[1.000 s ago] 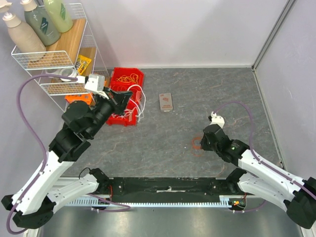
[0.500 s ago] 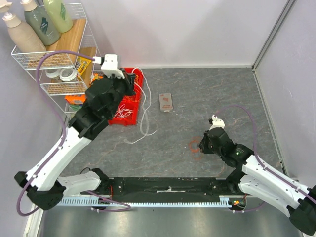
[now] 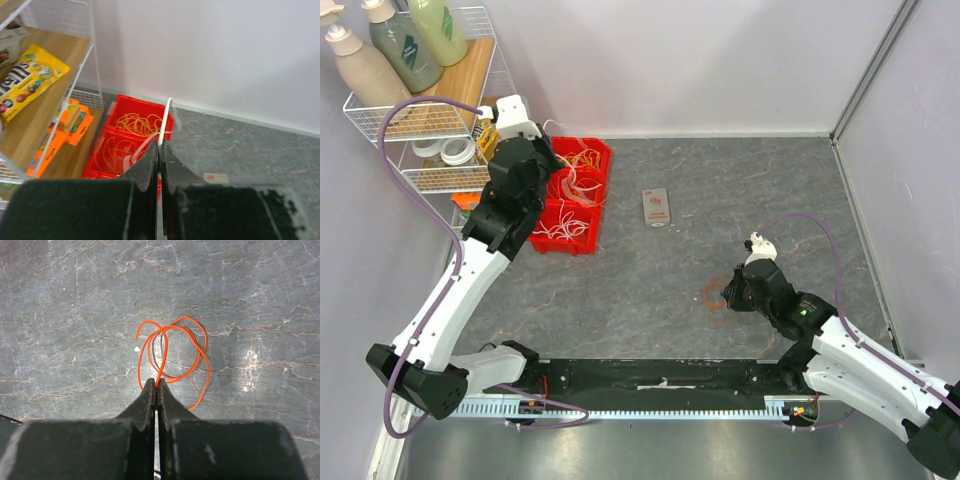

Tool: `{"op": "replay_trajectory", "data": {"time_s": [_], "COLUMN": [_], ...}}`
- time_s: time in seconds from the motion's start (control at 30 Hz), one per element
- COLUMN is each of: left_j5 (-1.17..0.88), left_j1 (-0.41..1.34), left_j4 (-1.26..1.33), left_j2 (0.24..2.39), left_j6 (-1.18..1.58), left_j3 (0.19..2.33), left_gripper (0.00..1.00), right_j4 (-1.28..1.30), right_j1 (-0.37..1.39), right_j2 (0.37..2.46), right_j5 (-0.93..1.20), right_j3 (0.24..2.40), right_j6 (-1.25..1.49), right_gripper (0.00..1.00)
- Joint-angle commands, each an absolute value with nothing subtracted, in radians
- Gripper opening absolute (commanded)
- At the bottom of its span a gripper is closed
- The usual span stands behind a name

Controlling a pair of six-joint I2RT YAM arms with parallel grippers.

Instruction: Untangle the cables

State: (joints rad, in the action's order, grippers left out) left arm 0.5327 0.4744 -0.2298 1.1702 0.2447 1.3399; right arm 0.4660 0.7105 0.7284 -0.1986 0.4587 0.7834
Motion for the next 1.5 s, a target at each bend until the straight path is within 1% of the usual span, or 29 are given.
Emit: {"op": "replay_trajectory", "data": {"time_s": [0.0, 0.33, 0.5, 0.57, 0.77, 0.93, 1.07, 1.47], "left_j5": [0.558, 0.620, 0.649, 0.628, 0.457, 0.367, 0.350, 0.400], "left_j1": [0.422, 0.380, 0.379, 0.376, 0.377, 0.376, 0.376, 0.377], "left_j4": [-0.196, -0.198, -0.206, -0.190, -0.037, 0.083, 0.115, 0.113], "left_j2": [1.187, 1.167, 1.140, 1.105, 0.959, 0.905, 0.900, 0.920], "left_j6": [0.287, 0.278, 0.272, 0.270, 0.213, 0.141, 0.120, 0.112], "left_j3": [1.321, 1.233, 1.224, 1.213, 1.148, 1.115, 1.112, 1.088], "left_gripper": [0.02, 0.02, 0.02, 0.02, 0.02, 0.02, 0.02, 0.02], "right_j4": [0.454, 0.436, 0.425, 0.420, 0.405, 0.397, 0.397, 0.394], "right_j1": [0.709, 0.709, 0.709, 0.709, 0.709, 0.709, 0.709, 0.709], "right_j2": [0.733, 0.759, 0.776, 0.779, 0.790, 0.792, 0.785, 0.790], "right_j5": [-0.204, -0.198, -0.189, -0.184, -0.173, -0.163, -0.161, -0.156], "right_j3": [0.469, 0.468, 0.468, 0.468, 0.460, 0.453, 0.448, 0.449], "right_j6": [0.764, 0.756, 0.755, 0.755, 0.758, 0.759, 0.761, 0.762], "right_gripper": [0.00, 0.00, 0.00, 0.00, 0.00, 0.00, 0.00, 0.00]}}
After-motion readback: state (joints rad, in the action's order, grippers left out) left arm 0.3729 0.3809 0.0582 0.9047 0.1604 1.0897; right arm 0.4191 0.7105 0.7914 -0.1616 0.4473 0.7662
